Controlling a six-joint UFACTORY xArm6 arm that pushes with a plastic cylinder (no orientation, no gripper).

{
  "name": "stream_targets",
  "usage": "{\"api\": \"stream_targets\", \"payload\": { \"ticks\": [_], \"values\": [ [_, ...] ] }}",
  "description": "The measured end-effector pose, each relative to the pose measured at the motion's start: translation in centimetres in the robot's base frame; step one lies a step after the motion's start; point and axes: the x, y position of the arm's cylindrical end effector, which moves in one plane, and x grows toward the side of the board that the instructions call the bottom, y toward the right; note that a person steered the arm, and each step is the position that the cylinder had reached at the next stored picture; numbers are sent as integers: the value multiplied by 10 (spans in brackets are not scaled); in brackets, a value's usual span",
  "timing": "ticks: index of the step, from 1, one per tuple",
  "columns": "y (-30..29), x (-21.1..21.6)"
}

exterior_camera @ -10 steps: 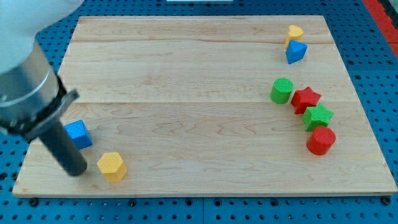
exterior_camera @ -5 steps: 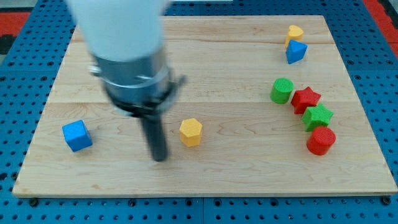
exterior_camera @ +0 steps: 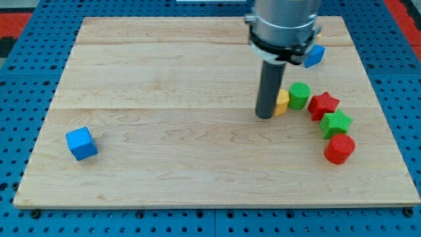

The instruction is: Push the yellow hexagon diagonally left below the blue triangle

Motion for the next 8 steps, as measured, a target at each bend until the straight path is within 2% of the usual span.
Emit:
{"api": "stream_targets", "payload": {
  "ticks": [1,2,3,4,6,7,8],
  "values": [
    [-5,-32],
    [16,-34],
    [41,-57],
    [36,-86],
    [42,-87],
    [24,-113],
    [21,-197]
  ]
}}
